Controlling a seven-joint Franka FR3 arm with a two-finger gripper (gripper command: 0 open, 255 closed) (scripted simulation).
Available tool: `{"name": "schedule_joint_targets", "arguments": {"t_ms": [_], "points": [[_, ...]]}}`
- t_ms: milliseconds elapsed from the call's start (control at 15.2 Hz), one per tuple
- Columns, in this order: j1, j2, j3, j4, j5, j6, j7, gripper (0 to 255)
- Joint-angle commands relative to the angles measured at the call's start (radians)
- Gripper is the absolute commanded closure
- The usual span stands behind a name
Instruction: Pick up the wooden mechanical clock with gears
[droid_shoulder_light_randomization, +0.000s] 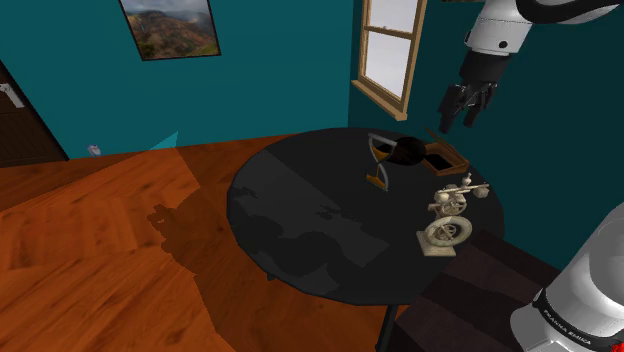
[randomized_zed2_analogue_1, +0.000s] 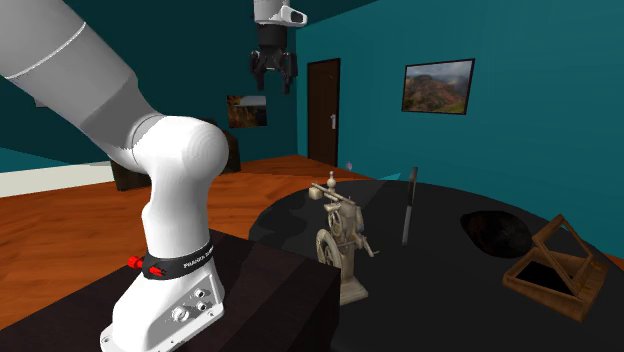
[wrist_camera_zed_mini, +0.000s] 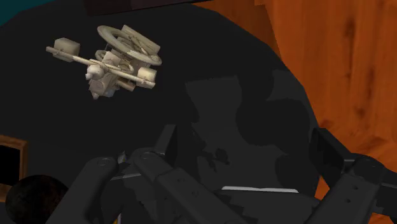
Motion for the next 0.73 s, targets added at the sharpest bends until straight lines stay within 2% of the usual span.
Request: {"name": "schedule_joint_targets", "arguments": {"t_ms": [0, 660], "points": [[0.000, 0.000, 0.000, 0.000, 0.000, 0.000, 0.000, 0], [-0.109, 0.153, -0.038, -0.153, -0.080, 0.263, 0.076, 0]]}}
